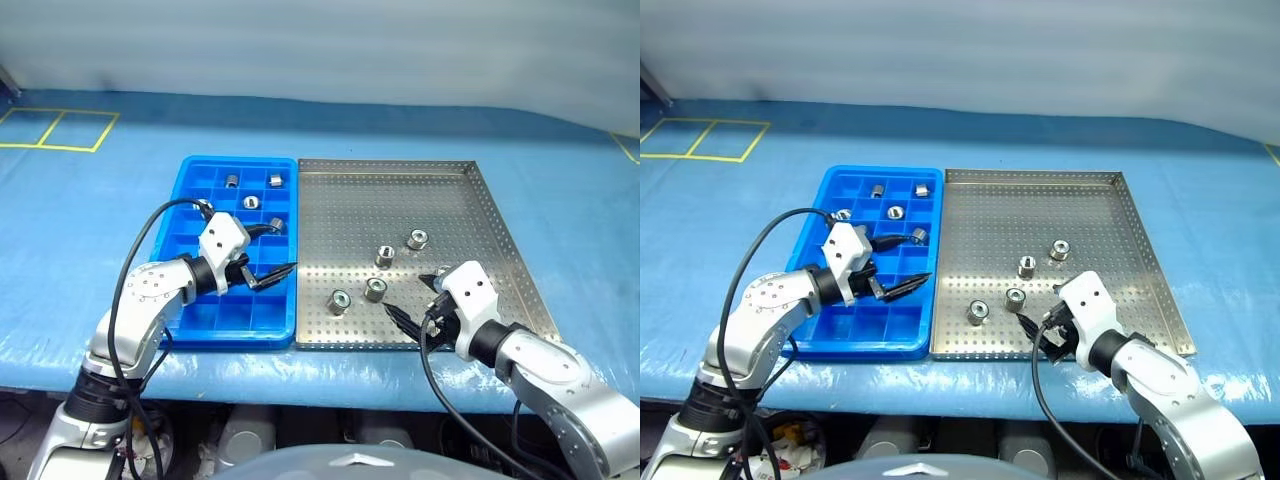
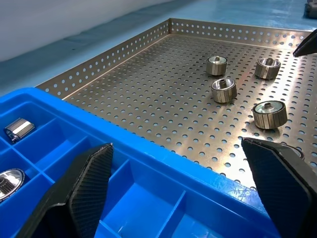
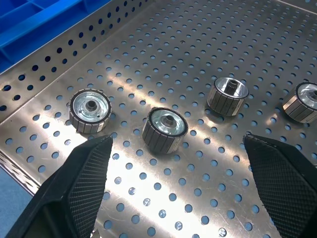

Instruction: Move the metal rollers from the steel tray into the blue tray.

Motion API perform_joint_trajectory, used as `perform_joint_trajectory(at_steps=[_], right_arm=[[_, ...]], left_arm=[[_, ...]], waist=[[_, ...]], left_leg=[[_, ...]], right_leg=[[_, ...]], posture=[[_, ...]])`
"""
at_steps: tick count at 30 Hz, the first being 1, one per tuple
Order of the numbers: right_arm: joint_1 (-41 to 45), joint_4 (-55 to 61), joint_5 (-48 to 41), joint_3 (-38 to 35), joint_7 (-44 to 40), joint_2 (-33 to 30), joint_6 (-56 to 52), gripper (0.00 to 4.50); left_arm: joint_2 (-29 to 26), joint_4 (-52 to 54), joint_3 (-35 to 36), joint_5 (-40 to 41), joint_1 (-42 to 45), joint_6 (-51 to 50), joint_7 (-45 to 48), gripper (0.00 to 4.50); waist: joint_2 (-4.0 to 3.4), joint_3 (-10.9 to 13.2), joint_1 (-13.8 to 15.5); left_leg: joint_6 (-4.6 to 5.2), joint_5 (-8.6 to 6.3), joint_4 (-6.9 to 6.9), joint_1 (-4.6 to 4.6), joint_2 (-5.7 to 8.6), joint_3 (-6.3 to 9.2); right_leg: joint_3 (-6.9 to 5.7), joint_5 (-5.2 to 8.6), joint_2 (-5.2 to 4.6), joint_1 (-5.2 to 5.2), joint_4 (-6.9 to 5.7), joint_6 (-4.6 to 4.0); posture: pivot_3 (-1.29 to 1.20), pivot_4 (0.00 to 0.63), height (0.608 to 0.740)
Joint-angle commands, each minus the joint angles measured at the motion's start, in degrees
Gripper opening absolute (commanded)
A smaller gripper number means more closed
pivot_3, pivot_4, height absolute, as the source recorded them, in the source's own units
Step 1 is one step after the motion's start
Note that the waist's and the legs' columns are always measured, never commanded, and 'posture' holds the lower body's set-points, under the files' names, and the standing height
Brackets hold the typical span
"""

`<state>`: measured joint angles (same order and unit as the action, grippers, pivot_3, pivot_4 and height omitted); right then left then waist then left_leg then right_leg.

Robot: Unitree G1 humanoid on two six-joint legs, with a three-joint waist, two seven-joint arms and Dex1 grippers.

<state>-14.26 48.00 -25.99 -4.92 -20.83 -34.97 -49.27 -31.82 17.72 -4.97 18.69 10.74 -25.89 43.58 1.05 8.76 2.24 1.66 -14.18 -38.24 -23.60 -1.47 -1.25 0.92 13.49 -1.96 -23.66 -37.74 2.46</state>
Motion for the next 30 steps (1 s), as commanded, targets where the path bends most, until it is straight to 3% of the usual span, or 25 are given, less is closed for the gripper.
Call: perform_joint_trajectory(at_steps=[1, 30], right_arm=[[-0.02, 2.17, 0.03, -0.64, 0.44, 0.35, 0.14, 4.46], [0.94, 2.04, 1.21, 0.62, 1.74, 1.31, 0.27, 4.46]], left_arm=[[-0.35, 1.39, 0.40, 0.48, 1.38, 0.03, 0.56, 4.50], [0.00, 2.86, 0.50, 2.68, 3.35, -5.66, 1.08, 4.50]], waist=[[0.00, 0.00, -0.03], [0.00, 0.00, -0.08]], left_leg=[[0.00, 0.00, 0.00, 0.00, -0.01, 0.00], [0.00, 0.00, -0.01, 0.00, -0.01, 0.01]], right_leg=[[0.00, 0.00, 0.00, 0.00, 0.00, 0.00], [0.00, 0.00, 0.02, 0.00, -0.01, 0.00]], posture=[[0.10, 0.150, 0.740], [0.10, 0.150, 0.740]])
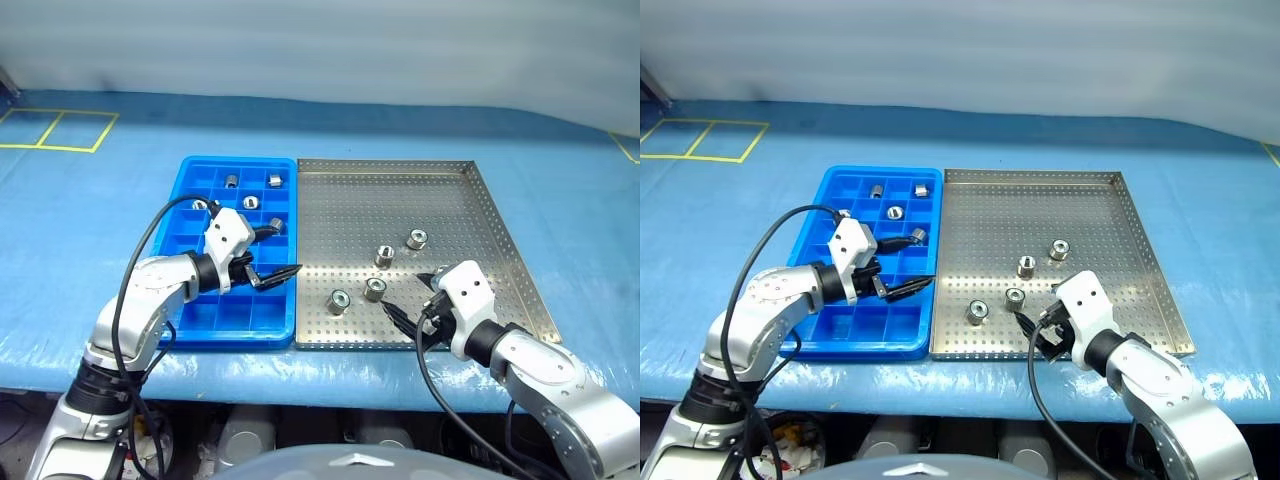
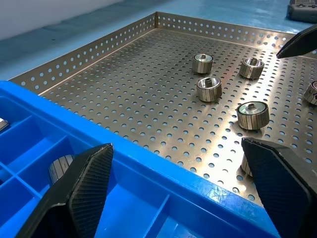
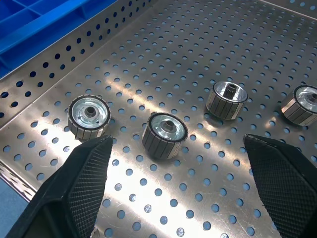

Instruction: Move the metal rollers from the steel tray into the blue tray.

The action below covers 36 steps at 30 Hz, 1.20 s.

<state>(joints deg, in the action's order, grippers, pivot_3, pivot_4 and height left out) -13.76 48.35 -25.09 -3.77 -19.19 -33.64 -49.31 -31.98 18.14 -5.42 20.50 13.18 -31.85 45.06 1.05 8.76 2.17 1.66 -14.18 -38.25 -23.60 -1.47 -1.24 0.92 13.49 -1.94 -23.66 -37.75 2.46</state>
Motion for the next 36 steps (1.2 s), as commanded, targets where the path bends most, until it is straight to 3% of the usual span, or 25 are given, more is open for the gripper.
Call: perform_joint_trajectory(at_steps=[1, 5, 10, 15, 23, 31, 36], right_arm=[[0.43, 1.75, 0.33, -0.56, 0.14, -0.06, 0.28, 4.46], [0.29, 2.11, 0.24, -0.88, 0.42, -0.05, 0.19, 4.46], [-0.73, 2.51, 0.68, -1.30, 1.17, 0.21, 0.55, 4.46], [-1.93, 3.17, 1.11, -1.45, 2.32, 1.52, 1.18, 4.46], [-5.00, 4.19, 2.74, -0.40, 4.88, 5.60, 2.71, 4.46], [-8.78, 5.15, 4.26, 0.66, 7.20, 9.53, 4.89, 4.46], [-9.53, 5.38, 4.91, 1.18, 7.55, 10.97, 5.87, 4.46]], left_arm=[[0.56, 2.38, 1.08, 0.79, 1.10, 0.33, -0.96, 4.50], [1.15, 1.82, 0.23, -2.20, 3.14, 1.58, -3.74, 4.50], [0.48, 2.16, -3.07, -0.40, 7.59, -1.47, 0.84, 4.50], [-0.28, 0.32, -10.67, -1.16, 14.64, -8.41, 5.36, 4.50], [0.34, -6.47, -24.76, -5.74, 25.62, -10.95, 14.73, 4.50], [2.27, -15.81, -34.34, -13.45, 30.72, -6.43, 20.07, 4.50], [4.22, -18.37, -36.76, -16.26, 32.10, -4.53, 22.20, 4.50]], waist=[[0.00, 0.00, 0.00], [0.00, 0.00, 0.09], [0.01, 0.00, 0.06], [0.01, 0.00, -0.18], [0.00, 0.00, -1.05], [-0.03, -0.02, -1.81], [-0.03, -0.02, -2.17]], left_leg=[[0.00, 0.00, 0.00, 0.00, 0.00, 0.00], [0.00, 0.00, -0.02, 0.00, 0.00, 0.00], [0.00, 0.00, -0.04, -0.01, 0.02, 0.00], [0.00, 0.00, -0.08, -0.02, 0.04, 0.01], [0.00, 0.00, -0.09, -0.01, 0.10, -0.02], [0.00, 0.00, -0.09, -0.01, 0.07, -0.03], [0.01, 0.00, -0.18, -0.06, -0.02, -0.06]], right_leg=[[0.00, 0.00, 0.00, 0.00, 0.00, 0.00], [0.00, 0.00, 0.00, 0.01, -0.01, 0.01], [0.00, -0.01, 0.01, 0.03, 0.00, 0.01], [0.02, -0.02, 0.05, 0.03, -0.01, 0.05], [0.11, -0.01, 0.26, -0.01, -0.03, 0.04], [0.16, 0.01, 0.37, -0.06, -0.06, 0.00], [0.20, 0.00, 0.34, -0.06, -0.06, 0.01]], posture=[[0.10, 0.150, 0.740], [0.09, 0.150, 0.740], [0.08, 0.150, 0.740], [0.06, 0.150, 0.740], [0.02, 0.150, 0.740], [-0.02, 0.150, 0.740], [-0.02, 0.150, 0.740]])
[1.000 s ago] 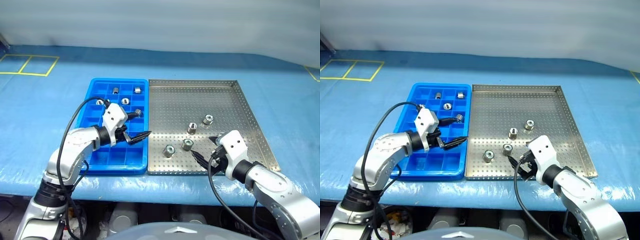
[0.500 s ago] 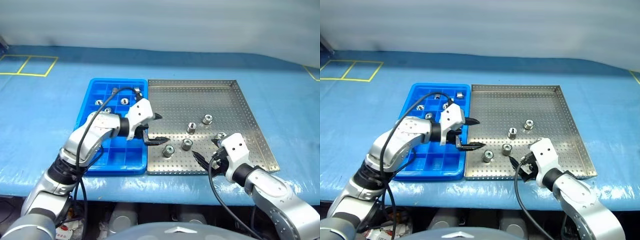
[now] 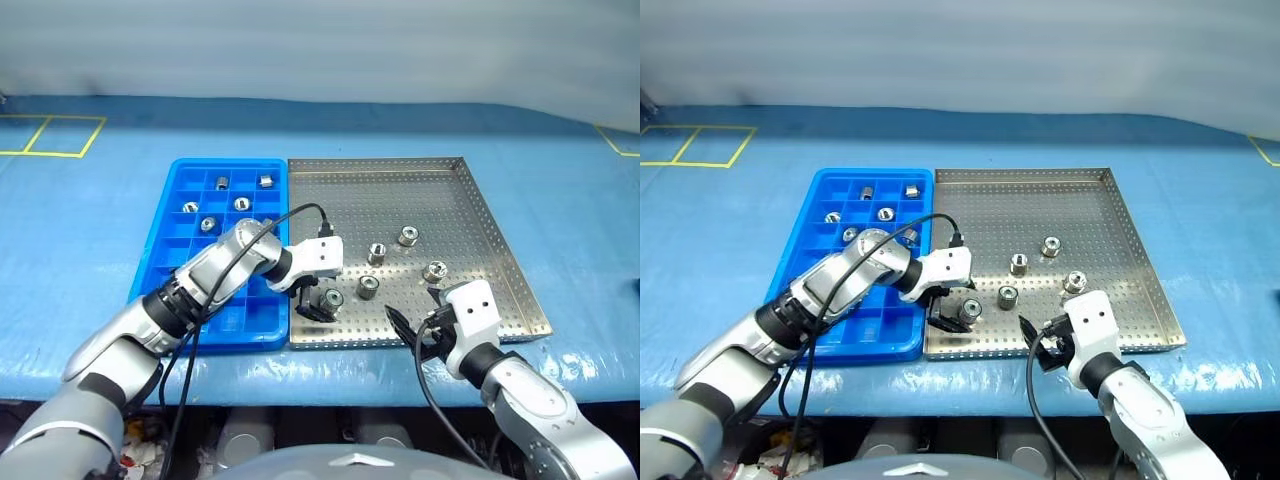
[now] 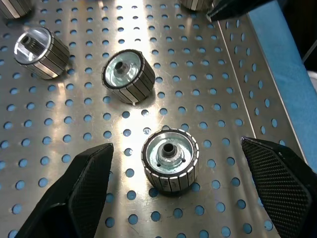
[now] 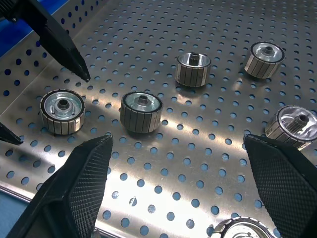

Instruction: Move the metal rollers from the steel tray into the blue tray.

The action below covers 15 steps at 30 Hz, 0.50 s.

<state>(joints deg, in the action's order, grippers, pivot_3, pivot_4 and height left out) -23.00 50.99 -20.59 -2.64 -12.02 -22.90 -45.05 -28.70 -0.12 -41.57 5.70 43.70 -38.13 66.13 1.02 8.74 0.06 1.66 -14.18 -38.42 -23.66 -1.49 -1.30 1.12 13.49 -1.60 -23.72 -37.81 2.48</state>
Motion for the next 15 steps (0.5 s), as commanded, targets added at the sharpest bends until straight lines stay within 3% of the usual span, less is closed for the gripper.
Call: perform_joint_trajectory(at_steps=[1, 7, 10, 15], right_arm=[[-0.41, 2.71, 0.54, 0.12, 0.34, 0.35, 1.68, 4.46], [0.23, 2.43, 0.84, 0.25, 0.23, 0.74, 2.03, 4.46], [0.42, 2.17, 1.11, 0.31, 0.12, 1.07, 2.24, 4.50], [0.83, 1.69, 1.39, 0.85, -0.06, 1.59, 2.43, 4.50]], left_arm=[[1.55, -0.68, -0.73, -1.89, 1.72, 2.00, 1.24, 4.50], [3.77, -3.94, -2.60, -5.43, 2.58, 3.89, 2.08, 4.50], [4.33, -5.26, -3.54, -7.69, 2.49, 5.30, 2.10, 3.94], [4.50, -4.32, -4.02, -9.34, 1.88, 6.04, 3.30, 2.28]], waist=[[0.00, 0.00, -0.10], [0.00, 0.00, -0.55], [0.00, 0.00, -0.67], [-0.01, -0.01, -0.67]], left_leg=[[0.00, 0.00, -0.01, 0.00, 0.00, 0.00], [0.01, 0.00, -0.10, -0.01, -0.01, 0.01], [0.01, 0.00, -0.12, -0.02, -0.02, 0.01], [0.01, -0.01, -0.13, -0.02, -0.07, 0.02]], right_leg=[[0.00, 0.00, 0.00, 0.01, 0.00, 0.00], [0.01, 0.00, 0.00, 0.01, -0.05, 0.01], [0.01, -0.01, 0.00, 0.01, -0.06, 0.02], [0.01, -0.01, 0.00, 0.01, -0.08, 0.02]], posture=[[-0.02, 0.150, 0.740], [-0.02, 0.150, 0.740], [-0.02, 0.150, 0.740], [-0.02, 0.150, 0.740]])
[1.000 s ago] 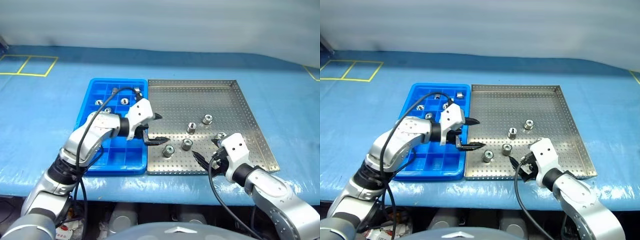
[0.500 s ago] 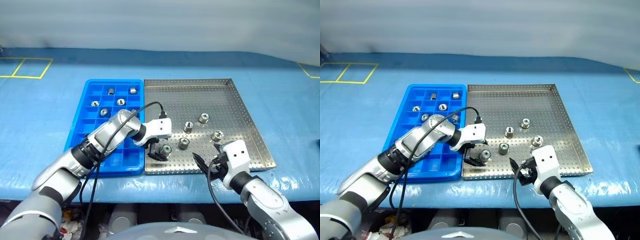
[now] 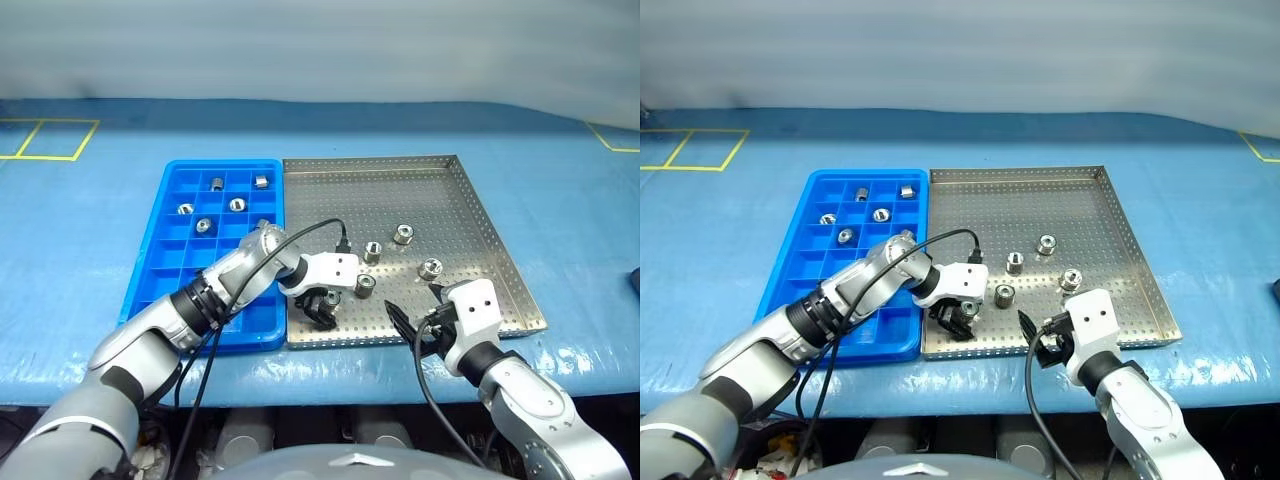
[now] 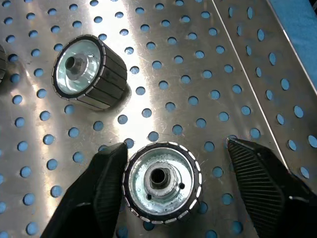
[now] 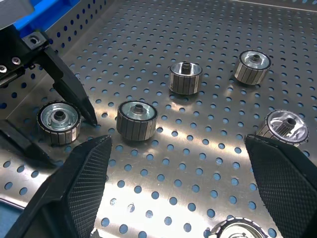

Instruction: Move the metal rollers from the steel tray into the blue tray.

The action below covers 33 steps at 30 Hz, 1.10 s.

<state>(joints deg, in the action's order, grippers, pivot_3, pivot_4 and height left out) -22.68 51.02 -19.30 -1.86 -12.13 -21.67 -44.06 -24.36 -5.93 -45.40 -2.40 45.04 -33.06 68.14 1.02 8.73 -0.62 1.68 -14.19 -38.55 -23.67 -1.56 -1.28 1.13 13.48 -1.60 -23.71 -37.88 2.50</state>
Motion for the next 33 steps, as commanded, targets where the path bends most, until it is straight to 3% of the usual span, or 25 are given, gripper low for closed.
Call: perform_joint_trajectory(at_steps=[1, 3, 7, 14, 18, 23, 33], right_arm=[[0.67, 1.55, 0.12, 0.08, 0.01, 0.35, 1.43, 4.50], [1.43, 1.19, 0.10, 0.02, -0.20, 0.28, 1.36, 4.50], [3.23, 0.65, -0.12, 0.04, -0.87, 0.01, 1.07, 4.50], [5.37, 0.20, -0.40, 1.09, -2.33, -0.97, 0.01, 4.50], [7.80, 0.05, -0.99, 1.73, -3.47, -1.83, -0.79, 4.50], [11.39, -1.12, -1.40, 4.03, -5.06, -2.67, -2.05, 4.50], [21.29, -6.24, 0.13, 10.59, -7.64, -4.24, -2.75, 4.50]], left_arm=[[-0.02, 1.90, -0.24, -1.33, 0.43, 1.11, 1.67, 2.02], [0.06, 2.61, 0.38, -1.24, 0.07, 0.90, 1.94, 1.70], [0.58, 6.31, 3.69, 0.99, -0.96, -1.87, 1.48, 1.70], [1.39, 18.68, 18.30, 10.36, -5.61, -9.87, -3.92, 1.70], [7.55, 24.48, 33.66, 14.56, -10.86, -15.30, -17.73, 1.70], [14.25, 30.91, 47.21, 14.17, -17.48, -17.49, -34.90, 1.70], [15.68, 35.35, 52.91, 4.74, -31.93, -8.04, -56.32, 1.70]], waist=[[0.00, 0.00, 0.00], [0.00, 0.00, 0.01], [0.00, 0.00, 0.16], [-0.01, 0.01, 0.42], [-0.01, 0.01, 1.08], [0.00, 0.01, 2.12], [0.03, 0.03, 5.71]], left_leg=[[0.00, 0.00, 0.00, 0.00, 0.00, 0.00], [0.00, 0.00, -0.01, 0.00, 0.00, -0.01], [0.01, -0.01, -0.07, -0.04, -0.02, 0.01], [0.02, -0.01, -0.09, -0.08, -0.08, 0.04], [0.02, -0.01, -0.18, -0.05, -0.09, 0.09], [0.02, -0.01, -0.27, -0.03, -0.09, 0.12], [0.03, -0.02, -0.32, -0.07, -0.03, 0.14]], right_leg=[[0.00, 0.00, 0.00, 0.00, 0.00, 0.00], [0.01, 0.00, 0.00, 0.00, 0.00, 0.00], [0.01, -0.01, -0.01, 0.00, -0.02, 0.02], [0.00, -0.02, -0.02, -0.02, -0.01, 0.03], [-0.04, -0.04, -0.02, 0.05, -0.06, 0.08], [-0.06, -0.19, -0.02, 0.11, -0.07, 0.31], [-0.09, -0.22, -0.09, 0.15, 0.03, 0.24]], posture=[[-0.02, 0.150, 0.740], [0.01, 0.150, 0.740], [0.03, 0.150, 0.740], [0.07, 0.150, 0.740], [0.11, 0.150, 0.740], [0.17, 0.150, 0.740], [0.29, 0.150, 0.740]])
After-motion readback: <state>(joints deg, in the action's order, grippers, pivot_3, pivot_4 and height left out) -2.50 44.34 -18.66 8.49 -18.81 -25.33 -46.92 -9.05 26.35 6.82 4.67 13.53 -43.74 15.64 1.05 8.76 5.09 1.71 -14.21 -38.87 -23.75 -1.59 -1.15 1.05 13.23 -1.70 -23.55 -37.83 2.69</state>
